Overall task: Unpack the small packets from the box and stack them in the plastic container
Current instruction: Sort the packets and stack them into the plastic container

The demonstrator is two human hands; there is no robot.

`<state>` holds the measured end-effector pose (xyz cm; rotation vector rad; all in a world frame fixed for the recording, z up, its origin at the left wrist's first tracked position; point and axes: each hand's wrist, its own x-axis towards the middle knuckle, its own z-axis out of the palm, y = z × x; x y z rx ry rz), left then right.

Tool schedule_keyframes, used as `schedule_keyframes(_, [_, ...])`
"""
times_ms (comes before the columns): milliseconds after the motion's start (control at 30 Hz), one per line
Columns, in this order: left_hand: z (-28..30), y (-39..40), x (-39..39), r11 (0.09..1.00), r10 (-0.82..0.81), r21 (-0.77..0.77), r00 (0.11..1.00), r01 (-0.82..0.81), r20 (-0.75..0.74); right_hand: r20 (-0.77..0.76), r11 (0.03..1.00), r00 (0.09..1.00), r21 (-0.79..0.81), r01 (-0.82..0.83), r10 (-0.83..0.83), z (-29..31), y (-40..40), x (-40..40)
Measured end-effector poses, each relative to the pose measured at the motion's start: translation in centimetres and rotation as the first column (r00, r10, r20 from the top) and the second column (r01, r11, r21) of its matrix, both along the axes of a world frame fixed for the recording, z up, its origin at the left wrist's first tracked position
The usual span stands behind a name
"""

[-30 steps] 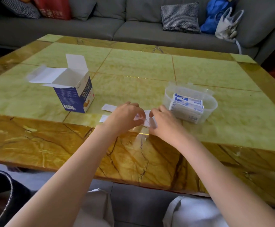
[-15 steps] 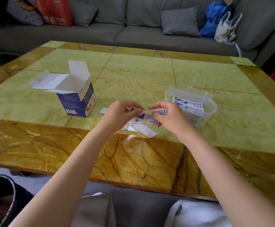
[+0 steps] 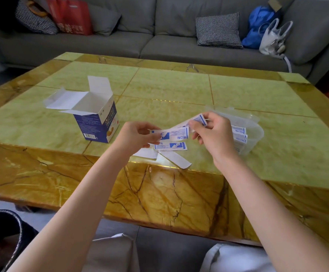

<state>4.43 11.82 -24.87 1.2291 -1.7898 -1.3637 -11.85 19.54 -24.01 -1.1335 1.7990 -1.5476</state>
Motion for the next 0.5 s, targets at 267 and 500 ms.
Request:
schedule_keyframes(267, [-0.1, -0.6, 2.0, 0.998, 0.065, -0.034, 0.986, -0.061, 0.153, 0.285, 0.989, 0.958, -0.145, 0.014, 0.028, 0.9, -0.2, 0.9])
schedule_keyframes(500, [1.1, 0.5, 1.2, 0.972, 0.004, 0.23, 0.965, 0.059, -0.263, 0.228, 0.997, 0.972, -0.059, -0.053, 0.065, 0.2, -0.8, 2.7])
